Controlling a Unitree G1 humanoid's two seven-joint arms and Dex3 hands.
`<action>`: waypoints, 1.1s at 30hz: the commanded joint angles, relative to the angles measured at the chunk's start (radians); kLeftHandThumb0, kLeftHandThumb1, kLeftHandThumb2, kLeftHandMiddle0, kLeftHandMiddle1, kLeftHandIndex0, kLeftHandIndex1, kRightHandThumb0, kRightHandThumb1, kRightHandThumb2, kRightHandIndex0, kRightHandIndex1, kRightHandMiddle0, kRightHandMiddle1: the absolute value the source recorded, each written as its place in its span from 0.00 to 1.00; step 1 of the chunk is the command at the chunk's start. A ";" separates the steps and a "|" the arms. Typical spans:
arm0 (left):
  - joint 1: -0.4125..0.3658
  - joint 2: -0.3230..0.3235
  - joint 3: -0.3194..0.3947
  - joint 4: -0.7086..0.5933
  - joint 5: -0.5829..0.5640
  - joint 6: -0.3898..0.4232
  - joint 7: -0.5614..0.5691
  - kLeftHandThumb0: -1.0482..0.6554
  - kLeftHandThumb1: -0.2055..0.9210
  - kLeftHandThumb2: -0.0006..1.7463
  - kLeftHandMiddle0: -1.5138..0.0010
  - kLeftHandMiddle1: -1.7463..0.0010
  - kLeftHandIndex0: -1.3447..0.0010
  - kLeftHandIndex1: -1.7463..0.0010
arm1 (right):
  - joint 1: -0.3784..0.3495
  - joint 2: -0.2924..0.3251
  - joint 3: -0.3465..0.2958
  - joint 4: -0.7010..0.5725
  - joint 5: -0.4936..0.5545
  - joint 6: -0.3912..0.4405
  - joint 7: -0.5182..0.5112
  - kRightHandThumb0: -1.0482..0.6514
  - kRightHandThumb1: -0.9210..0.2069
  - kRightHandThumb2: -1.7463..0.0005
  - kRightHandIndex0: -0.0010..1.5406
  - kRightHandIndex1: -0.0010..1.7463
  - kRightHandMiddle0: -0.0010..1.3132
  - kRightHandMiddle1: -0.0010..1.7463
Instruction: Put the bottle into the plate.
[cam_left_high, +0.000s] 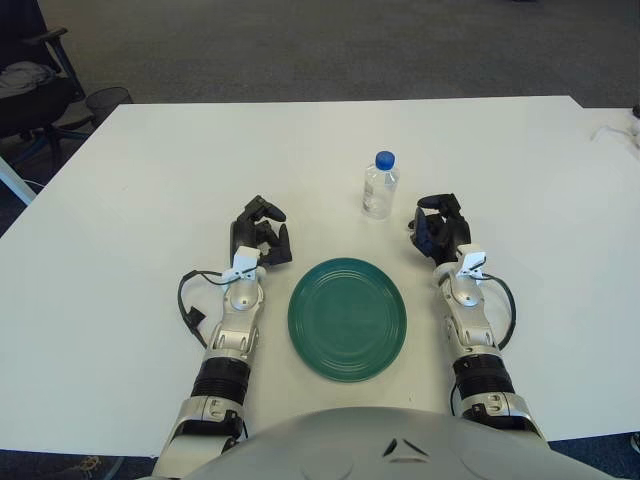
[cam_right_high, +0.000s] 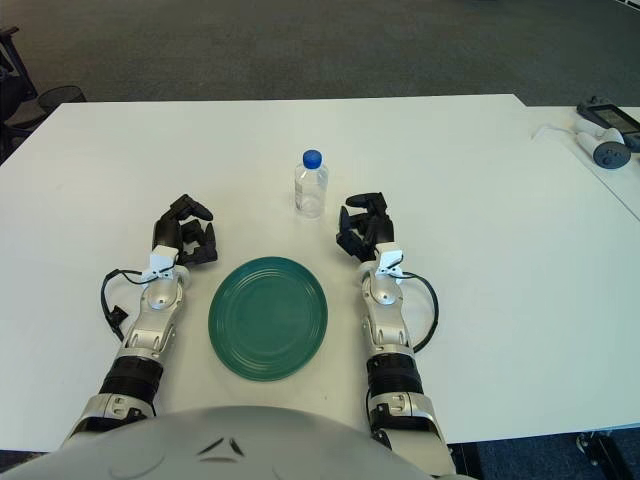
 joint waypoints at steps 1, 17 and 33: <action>0.020 0.006 -0.005 0.014 0.025 0.014 0.015 0.30 0.31 0.88 0.16 0.00 0.44 0.00 | 0.005 0.012 -0.004 -0.023 -0.002 -0.012 -0.020 0.62 0.03 0.67 0.15 0.97 0.07 0.98; 0.025 0.002 -0.001 0.005 -0.006 0.031 -0.021 0.30 0.31 0.88 0.16 0.00 0.44 0.00 | 0.017 0.020 0.021 -0.030 -0.060 -0.028 -0.075 0.59 0.08 0.67 0.11 0.93 0.06 0.96; 0.023 0.004 -0.006 0.012 0.003 0.025 -0.009 0.30 0.32 0.86 0.16 0.00 0.45 0.00 | 0.023 -0.160 0.167 -0.074 -0.173 0.027 0.175 0.06 0.19 0.84 0.00 0.07 0.00 0.05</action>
